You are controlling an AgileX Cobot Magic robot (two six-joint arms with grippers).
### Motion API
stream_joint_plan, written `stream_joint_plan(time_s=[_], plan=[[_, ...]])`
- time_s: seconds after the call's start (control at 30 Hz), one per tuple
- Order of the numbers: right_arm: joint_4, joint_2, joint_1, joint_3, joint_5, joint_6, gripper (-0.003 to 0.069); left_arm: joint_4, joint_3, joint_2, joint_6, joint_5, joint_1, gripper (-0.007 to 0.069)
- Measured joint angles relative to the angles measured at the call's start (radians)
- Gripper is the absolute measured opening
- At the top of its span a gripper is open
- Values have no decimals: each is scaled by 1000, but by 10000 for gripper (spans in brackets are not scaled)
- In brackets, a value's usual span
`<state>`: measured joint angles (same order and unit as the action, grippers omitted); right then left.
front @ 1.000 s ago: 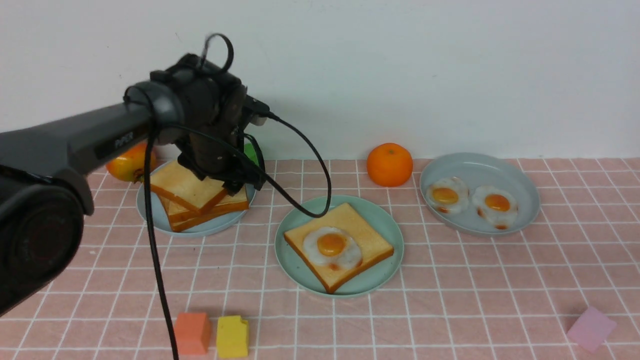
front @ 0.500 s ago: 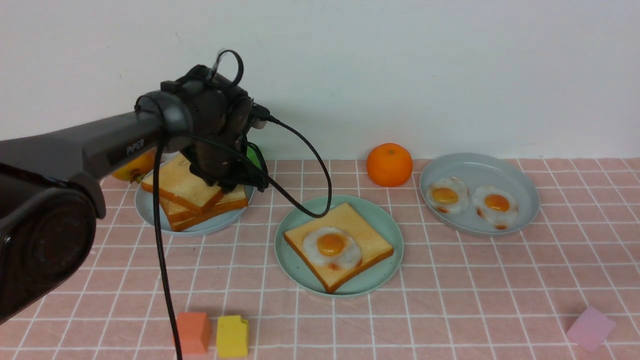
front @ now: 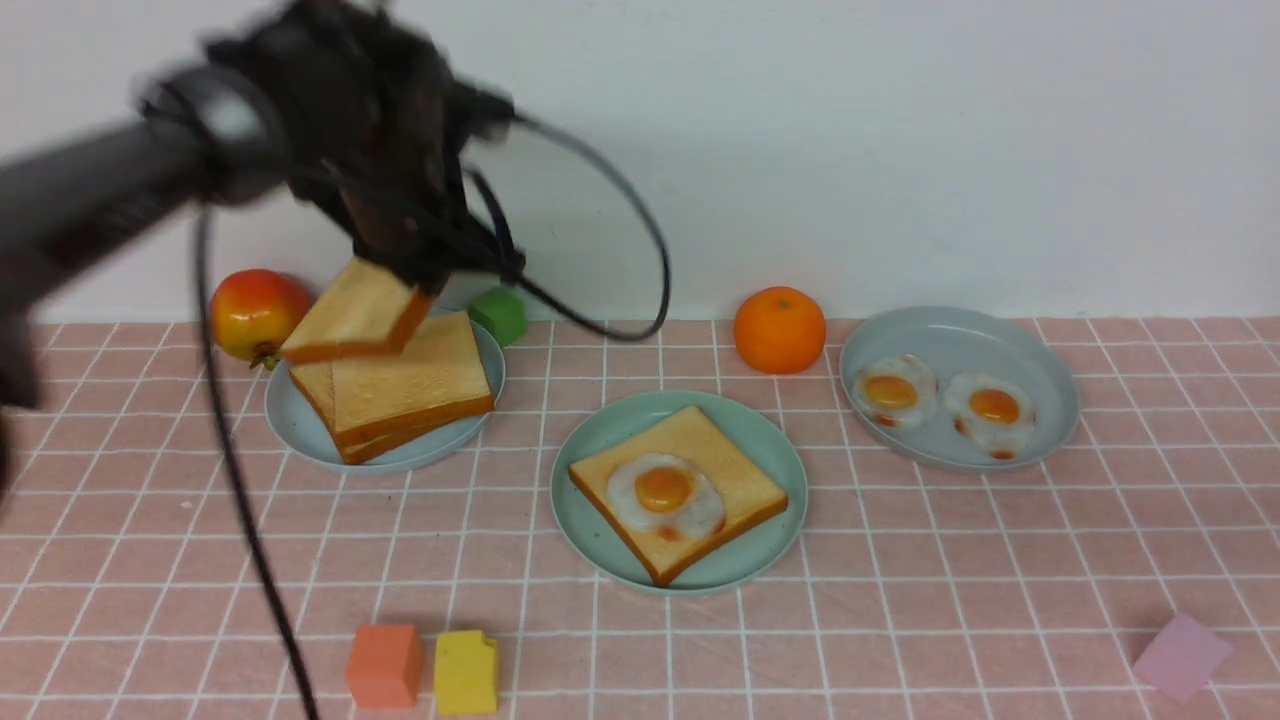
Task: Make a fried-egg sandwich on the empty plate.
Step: Use the left arm to place a slice of bread on the fried egg in the middle
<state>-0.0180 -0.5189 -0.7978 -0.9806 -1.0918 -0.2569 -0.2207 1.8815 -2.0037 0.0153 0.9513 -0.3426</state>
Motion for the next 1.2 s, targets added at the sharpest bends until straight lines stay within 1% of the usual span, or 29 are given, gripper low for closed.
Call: stream_joint_plan(time_s=[0.07,0.17,0.23,0.33,0.4,0.47,0.63,0.73,1.2], plan=[[-12,0,0,0,-6,0,19,86,-15,55,-127,21,-22,66],[-22,10,0,0,-24,0,19,188,-71,83,-243,24,-81,66],[-22,21,0,0,-40,0,19,213,-124,77,-286,9,-142,66],[-22,45,0,0,-66,0,20,188,-179,49,-336,-22,-231,66],[-22,55,0,0,-83,0,19,139,-201,21,-342,-41,-291,66],[-22,69,0,0,-92,0,6,93,-207,0,-325,-72,-329,66],[-26,93,0,0,-99,0,-5,-6,-208,-13,-277,-171,-381,66],[-29,93,0,0,-102,0,-5,-13,-208,-13,-273,-197,-392,66],[-41,93,0,0,-102,0,0,-18,-208,-82,-255,-220,-395,66]])
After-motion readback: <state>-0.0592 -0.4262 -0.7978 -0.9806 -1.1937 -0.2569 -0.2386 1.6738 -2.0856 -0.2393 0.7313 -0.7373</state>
